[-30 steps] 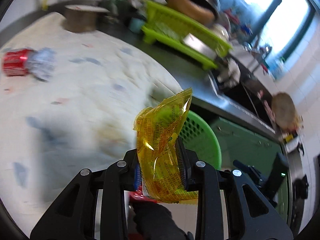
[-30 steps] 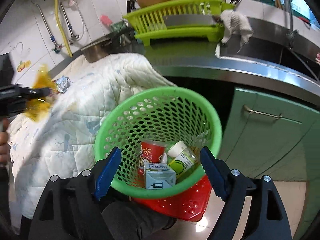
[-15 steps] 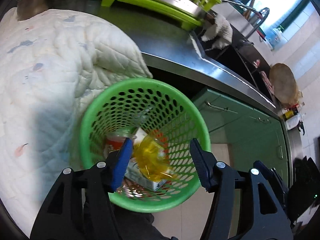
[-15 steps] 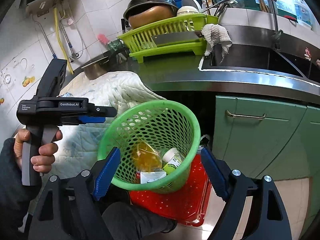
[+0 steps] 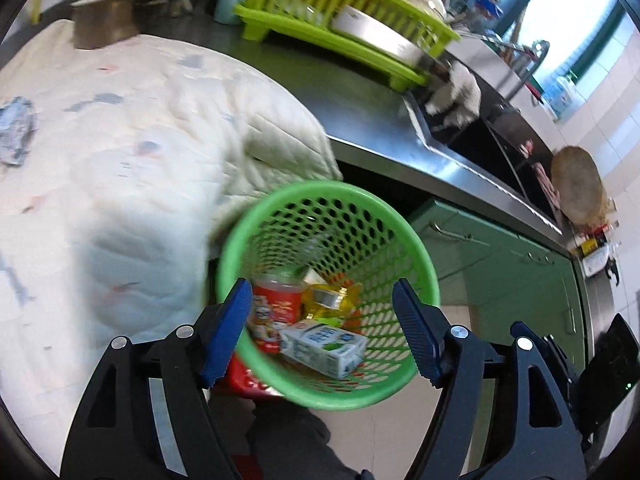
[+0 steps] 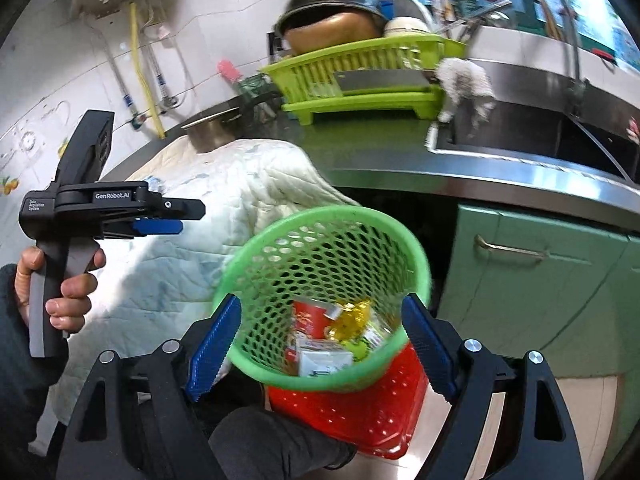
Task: Collect trash
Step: 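Move both tools back over the cloth toward the red can and crumpled paper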
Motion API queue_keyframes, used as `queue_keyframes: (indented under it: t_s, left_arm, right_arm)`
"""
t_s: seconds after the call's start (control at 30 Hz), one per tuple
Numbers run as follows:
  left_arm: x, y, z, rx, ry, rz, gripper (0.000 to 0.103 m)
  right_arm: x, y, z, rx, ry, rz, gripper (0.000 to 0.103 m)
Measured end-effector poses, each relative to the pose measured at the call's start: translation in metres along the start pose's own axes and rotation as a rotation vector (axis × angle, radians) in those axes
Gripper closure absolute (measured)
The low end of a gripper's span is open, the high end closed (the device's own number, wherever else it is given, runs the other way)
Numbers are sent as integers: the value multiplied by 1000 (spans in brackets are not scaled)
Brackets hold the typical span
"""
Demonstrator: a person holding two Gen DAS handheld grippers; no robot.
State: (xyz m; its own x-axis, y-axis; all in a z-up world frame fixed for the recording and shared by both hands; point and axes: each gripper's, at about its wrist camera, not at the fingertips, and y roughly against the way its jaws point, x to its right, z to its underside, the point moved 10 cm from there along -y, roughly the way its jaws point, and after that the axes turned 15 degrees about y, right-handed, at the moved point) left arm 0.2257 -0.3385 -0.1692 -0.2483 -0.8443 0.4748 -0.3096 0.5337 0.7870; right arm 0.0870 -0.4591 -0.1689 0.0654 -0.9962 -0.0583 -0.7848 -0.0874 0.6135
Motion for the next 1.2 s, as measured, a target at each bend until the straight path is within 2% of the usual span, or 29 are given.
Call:
queue_keyframes:
  t_s: [0.33, 0.67, 0.93, 1.13, 1.2]
  left_arm:
    - [-83, 74, -35, 135, 91, -94, 28]
    - [-199, 165, -57, 295, 230, -220, 23]
    - [-286, 215, -51, 369, 354, -277, 22]
    - [-330, 231, -45, 383, 418, -288, 22]
    - [-343, 235, -44, 387, 433, -291, 22]
  right_arm:
    - [-62, -29, -47, 7, 122, -93, 24]
    - [-151, -69, -107, 18, 233, -248, 24]
    - [-235, -131, -160, 2, 350, -302, 24]
    - [-283, -190, -191, -29, 351, -348, 24]
    - [-296, -208, -199, -37, 367, -332, 24]
